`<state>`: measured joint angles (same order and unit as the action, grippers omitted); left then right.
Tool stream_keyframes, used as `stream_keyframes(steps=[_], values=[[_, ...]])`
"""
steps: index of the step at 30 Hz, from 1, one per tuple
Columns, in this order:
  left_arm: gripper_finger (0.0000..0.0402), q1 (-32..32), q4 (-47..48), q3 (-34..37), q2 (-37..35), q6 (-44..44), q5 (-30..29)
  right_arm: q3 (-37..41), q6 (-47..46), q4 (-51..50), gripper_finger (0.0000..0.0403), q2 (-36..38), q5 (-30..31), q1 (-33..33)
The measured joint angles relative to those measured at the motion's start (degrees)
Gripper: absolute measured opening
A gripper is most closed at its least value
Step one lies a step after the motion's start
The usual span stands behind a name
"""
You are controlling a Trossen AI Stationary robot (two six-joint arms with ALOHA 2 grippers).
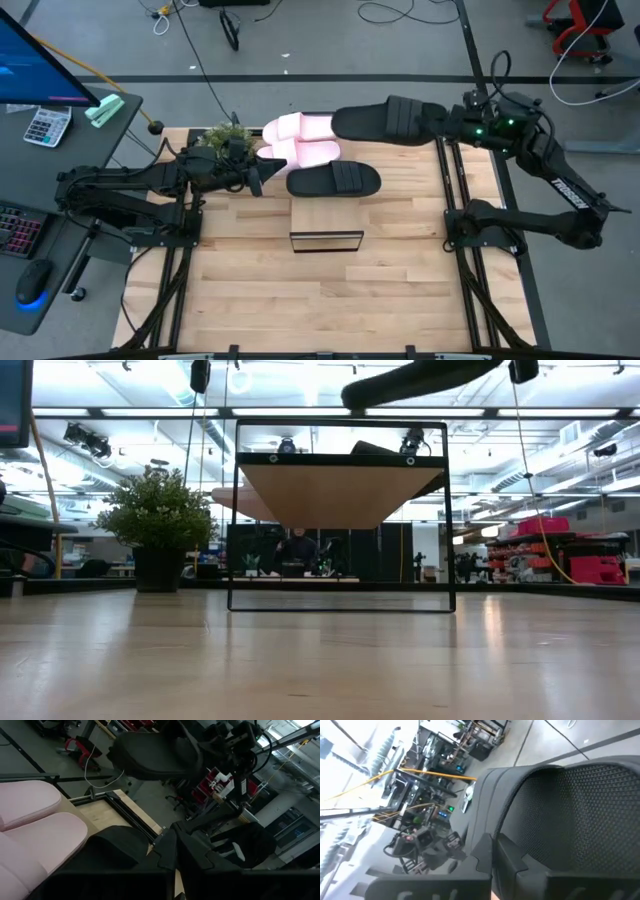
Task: Pick and place slides into the shelf
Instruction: Put the black slipper on the shelf
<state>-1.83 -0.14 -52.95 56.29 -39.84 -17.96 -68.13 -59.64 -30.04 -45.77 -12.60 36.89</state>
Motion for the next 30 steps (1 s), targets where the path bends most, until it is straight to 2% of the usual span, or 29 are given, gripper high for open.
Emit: stream_keyframes(steps=[9,18,23,30], values=[[0.0018,0.02,0.0,0.0,0.0,0.08,-0.02,1.35,-3.08,-0.57,0.0007,-1.49,8.86,-14.76],[0.0016,0.02,0.0,0.0,0.0,0.18,-0.05,1.43,-7.96,-1.62,0.0007,-5.62,22.11,-31.12],[0.0013,0.0,0.0,0.0,0.0,0.2,-0.22,1.46,-12.19,-1.7,0.0007,-8.21,27.13,-37.57],[0.0024,0.0,0.0,0.0,0.02,0.2,-0.24,1.46,-17.21,-1.64,0.0007,-11.25,31.39,-43.24]])
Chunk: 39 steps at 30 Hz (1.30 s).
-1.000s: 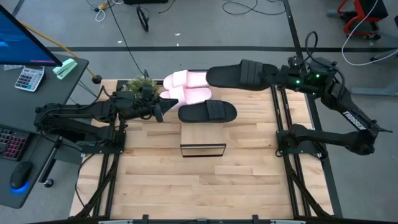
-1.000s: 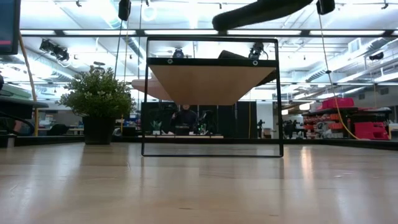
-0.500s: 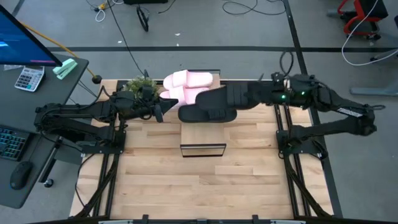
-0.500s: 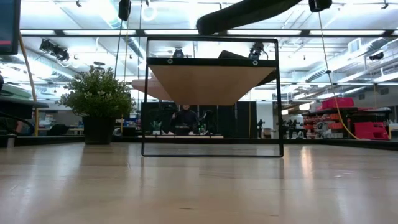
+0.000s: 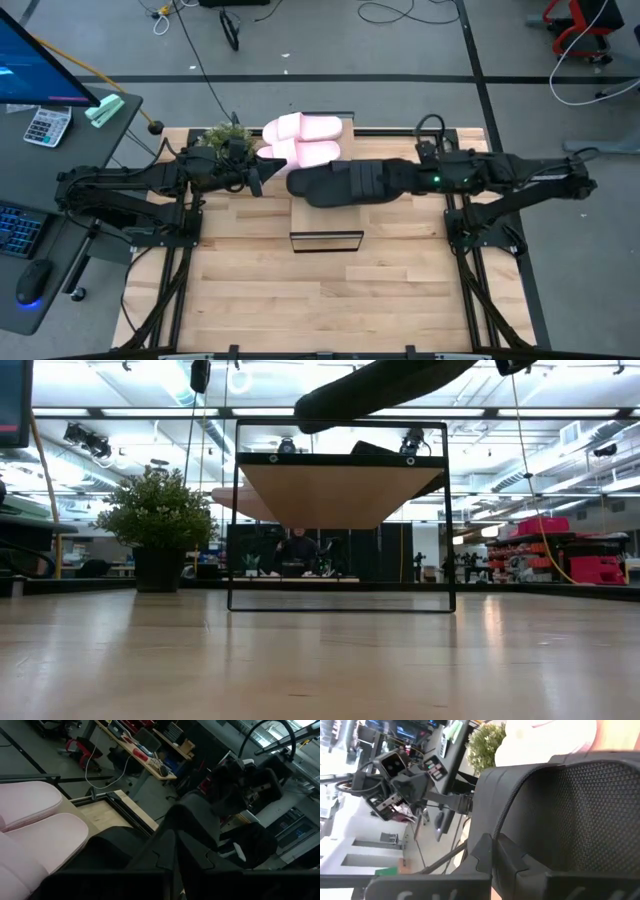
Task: Pick and place slides into the shelf
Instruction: Put the black slipper on the shelf
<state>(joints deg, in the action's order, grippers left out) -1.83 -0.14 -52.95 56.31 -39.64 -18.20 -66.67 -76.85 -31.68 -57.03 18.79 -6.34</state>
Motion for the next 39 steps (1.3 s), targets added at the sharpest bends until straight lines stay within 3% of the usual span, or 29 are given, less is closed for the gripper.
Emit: stream_keyframes(steps=[15,39], values=[[0.0014,0.01,0.0,0.0,-0.02,0.46,0.0,0.0,-3.29,5.53,0.0007,-5.98,2.29,-3.98],[0.0024,0.01,1.75,0.0,-0.02,0.3,0.02,0.02,-6.27,3.04,0.0007,-9.89,5.78,-7.1]])
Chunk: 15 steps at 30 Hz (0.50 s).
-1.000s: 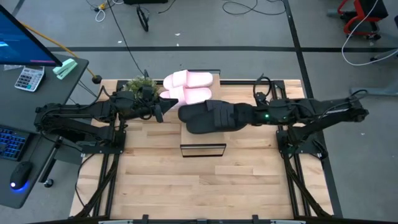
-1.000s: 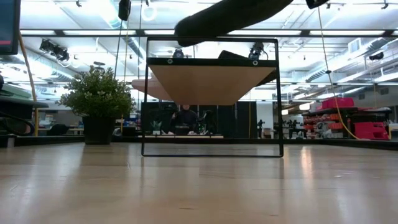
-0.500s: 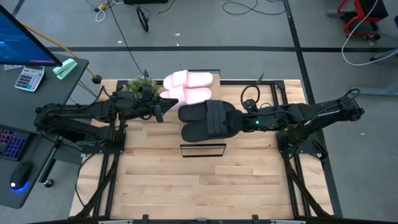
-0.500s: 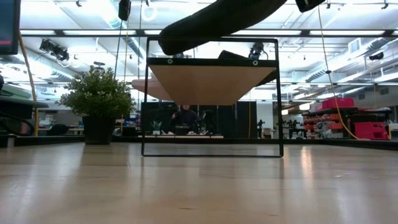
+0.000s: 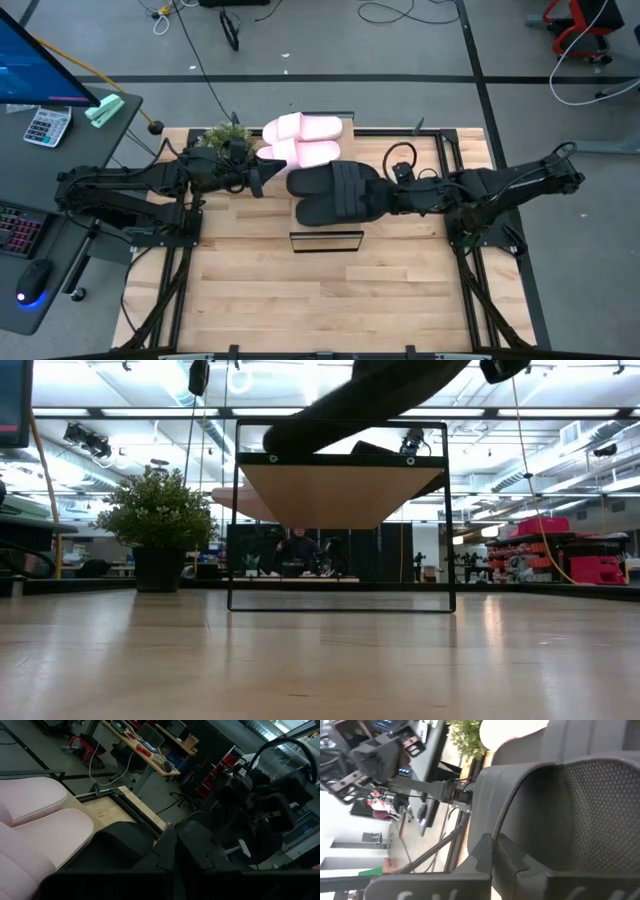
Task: Pick and place slides into the shelf
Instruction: Put the black slipper on the shelf
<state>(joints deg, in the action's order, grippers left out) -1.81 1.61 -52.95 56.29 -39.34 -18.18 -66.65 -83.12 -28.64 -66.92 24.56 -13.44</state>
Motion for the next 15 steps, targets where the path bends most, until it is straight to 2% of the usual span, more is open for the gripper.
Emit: stream_keyframes(steps=[9,15], values=[[0.0016,-0.01,0.0,0.0,0.0,0.03,0.0,0.07,-1.99,-1.95,0.0007,-0.37,1.46,-0.73],[0.0026,0.0,0.07,0.0,0.0,0.14,0.0,0.07,-3.28,-1.14,0.0007,-0.37,2.17,-0.73]])
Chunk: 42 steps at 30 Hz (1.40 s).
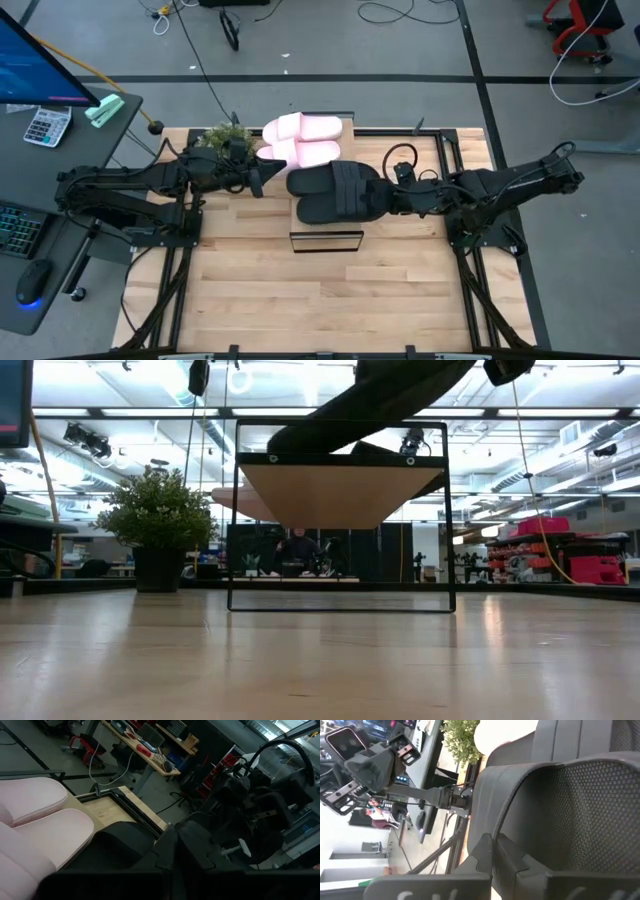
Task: Pick and place slides into the shelf
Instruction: Put the black slipper on the shelf
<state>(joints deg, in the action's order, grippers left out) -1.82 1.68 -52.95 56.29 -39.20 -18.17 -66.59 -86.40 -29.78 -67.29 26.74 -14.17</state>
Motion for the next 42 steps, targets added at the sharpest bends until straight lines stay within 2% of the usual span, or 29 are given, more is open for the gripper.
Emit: stream_keyframes(steps=[8,17,25,31,42], values=[[0.0029,0.0,0.12,0.0,0.0,0.0,0.0,0.55,2.15,5.25,0.0005,0.13,0.36,0.0],[0.0031,0.04,1.35,0.0,0.0,-0.04,0.01,14.5,0.22,22.42,0.0005,6.9,3.18,-1.16],[0.0031,0.06,1.39,0.0,0.0,-0.22,0.02,21.43,-0.77,25.41,0.0005,13.43,4.52,-1.88],[0.0023,0.06,1.42,0.0,0.0,-0.15,0.02,24.67,-1.32,28.29,0.0005,13.84,4.18,-1.88],[0.0032,-0.01,1.42,0.0,0.0,0.0,0.0,29.58,-4.71,31.54,0.0005,13.84,1.75,-1.9]])
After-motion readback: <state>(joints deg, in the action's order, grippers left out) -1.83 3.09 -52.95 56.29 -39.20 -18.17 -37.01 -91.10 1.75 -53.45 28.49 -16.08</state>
